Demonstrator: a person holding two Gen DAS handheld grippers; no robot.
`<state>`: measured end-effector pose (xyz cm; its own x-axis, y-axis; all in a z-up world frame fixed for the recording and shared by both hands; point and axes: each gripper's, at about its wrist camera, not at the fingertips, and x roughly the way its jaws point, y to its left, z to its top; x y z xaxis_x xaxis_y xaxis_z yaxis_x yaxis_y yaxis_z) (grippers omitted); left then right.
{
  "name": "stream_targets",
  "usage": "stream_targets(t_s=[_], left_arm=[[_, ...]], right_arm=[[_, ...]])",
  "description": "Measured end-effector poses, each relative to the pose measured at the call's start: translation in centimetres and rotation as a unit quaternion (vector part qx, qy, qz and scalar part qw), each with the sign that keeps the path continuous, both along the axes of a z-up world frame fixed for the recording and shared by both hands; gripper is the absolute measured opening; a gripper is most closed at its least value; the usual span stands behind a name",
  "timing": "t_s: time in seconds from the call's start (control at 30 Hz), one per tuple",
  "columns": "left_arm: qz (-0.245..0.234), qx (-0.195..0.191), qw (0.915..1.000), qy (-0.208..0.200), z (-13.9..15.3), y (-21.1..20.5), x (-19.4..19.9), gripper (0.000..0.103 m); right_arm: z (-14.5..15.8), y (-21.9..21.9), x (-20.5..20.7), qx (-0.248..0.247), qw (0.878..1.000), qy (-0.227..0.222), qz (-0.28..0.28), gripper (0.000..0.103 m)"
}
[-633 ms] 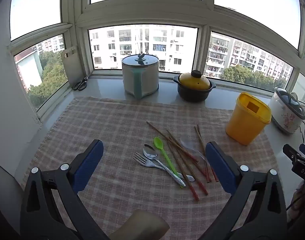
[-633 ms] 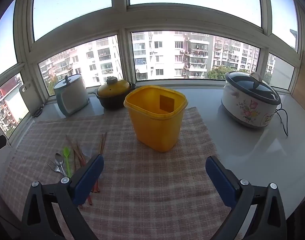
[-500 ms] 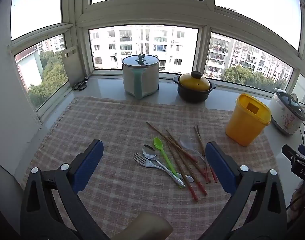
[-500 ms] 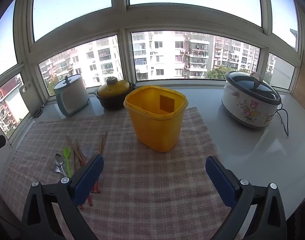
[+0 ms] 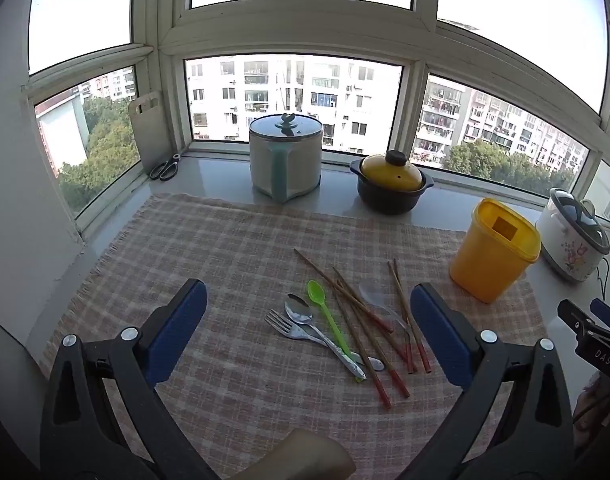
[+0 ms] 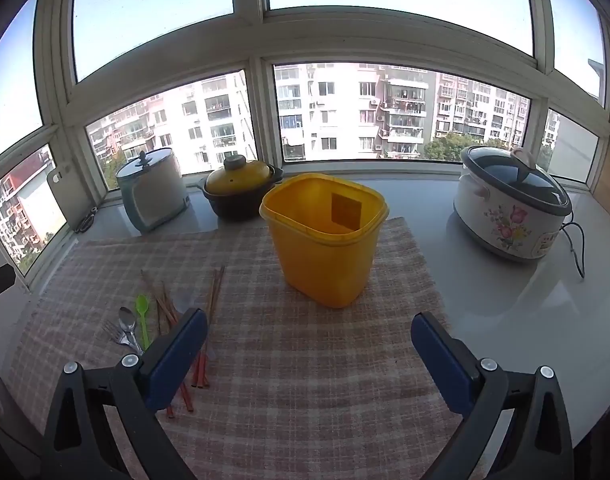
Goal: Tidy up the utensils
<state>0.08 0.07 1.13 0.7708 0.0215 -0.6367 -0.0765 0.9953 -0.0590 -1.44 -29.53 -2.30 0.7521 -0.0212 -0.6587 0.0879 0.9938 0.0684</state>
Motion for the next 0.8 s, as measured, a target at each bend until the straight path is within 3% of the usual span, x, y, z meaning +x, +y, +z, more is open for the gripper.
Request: stream_targets(t_s=[0.8], left_arm=[[-0.007,0.0,1.0,0.004,-0.06,-0.75,0.26,0.103]], right_arm=[[0.06,-0.43,0.3,0.013,1.0,0.009,-0.011,0.103]])
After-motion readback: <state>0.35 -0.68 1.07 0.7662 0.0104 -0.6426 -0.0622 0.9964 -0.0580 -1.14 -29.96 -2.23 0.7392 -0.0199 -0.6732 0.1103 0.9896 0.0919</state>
